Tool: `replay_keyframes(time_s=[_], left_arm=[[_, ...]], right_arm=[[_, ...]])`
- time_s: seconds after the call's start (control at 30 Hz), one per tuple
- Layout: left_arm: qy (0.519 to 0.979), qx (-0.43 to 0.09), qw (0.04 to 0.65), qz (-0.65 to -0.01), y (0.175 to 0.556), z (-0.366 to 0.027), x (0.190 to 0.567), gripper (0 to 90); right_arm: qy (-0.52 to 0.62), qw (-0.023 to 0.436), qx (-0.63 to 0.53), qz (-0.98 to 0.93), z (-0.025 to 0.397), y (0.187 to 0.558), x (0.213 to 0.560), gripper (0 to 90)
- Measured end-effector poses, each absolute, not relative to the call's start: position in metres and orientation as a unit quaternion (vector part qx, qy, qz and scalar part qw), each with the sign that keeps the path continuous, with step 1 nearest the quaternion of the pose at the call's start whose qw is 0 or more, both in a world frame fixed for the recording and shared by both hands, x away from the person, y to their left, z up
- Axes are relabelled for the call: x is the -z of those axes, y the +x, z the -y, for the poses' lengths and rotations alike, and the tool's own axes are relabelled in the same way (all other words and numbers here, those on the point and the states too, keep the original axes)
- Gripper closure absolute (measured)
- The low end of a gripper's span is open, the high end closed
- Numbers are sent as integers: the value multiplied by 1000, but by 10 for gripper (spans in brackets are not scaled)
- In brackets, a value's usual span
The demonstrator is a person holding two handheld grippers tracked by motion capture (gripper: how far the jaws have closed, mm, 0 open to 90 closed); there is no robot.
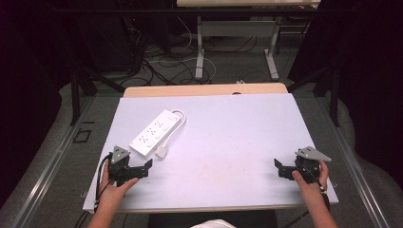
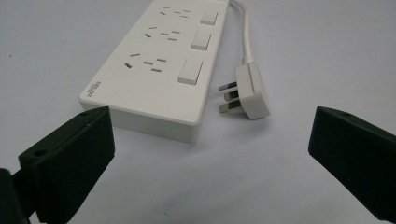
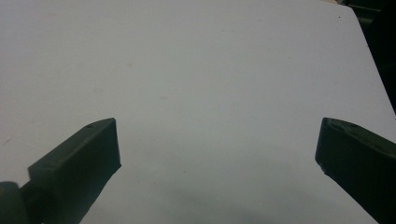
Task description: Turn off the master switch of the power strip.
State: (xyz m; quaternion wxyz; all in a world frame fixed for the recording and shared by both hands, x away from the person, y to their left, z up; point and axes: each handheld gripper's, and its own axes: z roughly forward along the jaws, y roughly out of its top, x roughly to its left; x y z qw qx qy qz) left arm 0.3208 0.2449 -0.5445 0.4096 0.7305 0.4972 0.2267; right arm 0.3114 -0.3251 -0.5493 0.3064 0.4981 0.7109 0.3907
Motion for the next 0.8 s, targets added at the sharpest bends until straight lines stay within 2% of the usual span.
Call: replay_keyframes(time_s=[0.8], left_arm=[[725, -218, 423, -498, 319, -237, 530, 7]], right_arm=[[506, 295, -397, -707, 324, 313, 554, 0]])
